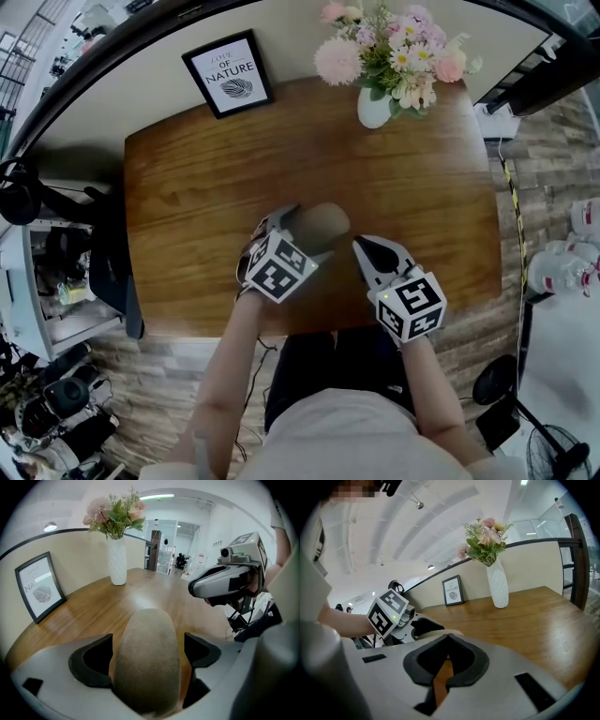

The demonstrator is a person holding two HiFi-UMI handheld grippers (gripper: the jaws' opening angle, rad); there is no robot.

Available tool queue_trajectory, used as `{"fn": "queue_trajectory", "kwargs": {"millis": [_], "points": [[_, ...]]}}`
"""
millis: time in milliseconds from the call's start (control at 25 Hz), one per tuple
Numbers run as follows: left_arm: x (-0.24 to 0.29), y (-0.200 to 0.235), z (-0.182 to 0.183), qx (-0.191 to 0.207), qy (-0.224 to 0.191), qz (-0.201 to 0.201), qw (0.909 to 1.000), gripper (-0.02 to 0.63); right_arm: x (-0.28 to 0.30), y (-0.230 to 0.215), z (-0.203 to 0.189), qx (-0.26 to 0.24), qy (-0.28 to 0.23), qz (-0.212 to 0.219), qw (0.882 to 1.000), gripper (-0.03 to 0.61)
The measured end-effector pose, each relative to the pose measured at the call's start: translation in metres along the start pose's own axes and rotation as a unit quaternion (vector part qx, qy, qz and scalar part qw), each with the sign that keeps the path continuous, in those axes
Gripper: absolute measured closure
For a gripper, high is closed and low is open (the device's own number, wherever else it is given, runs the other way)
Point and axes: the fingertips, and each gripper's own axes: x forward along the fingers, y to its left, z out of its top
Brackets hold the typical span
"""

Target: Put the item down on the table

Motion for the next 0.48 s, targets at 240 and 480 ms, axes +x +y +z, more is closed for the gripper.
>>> {"fn": "queue_trajectory", "kwargs": {"millis": [240, 480], "points": [[-0.029, 0.003, 0.02, -0.04, -0.054, 0.022, 0.9975, 0.159, 0.001, 0.009, 0.017, -0.021, -0.005, 0.014, 1.0, 0.569], [-0.072, 0.004, 0.056, -0.079, -0.144, 0.044, 0.9854, 0.269, -0.003, 0.02, 0.046, -0.038, -0.025, 0.024, 0.999, 0.569]]}}
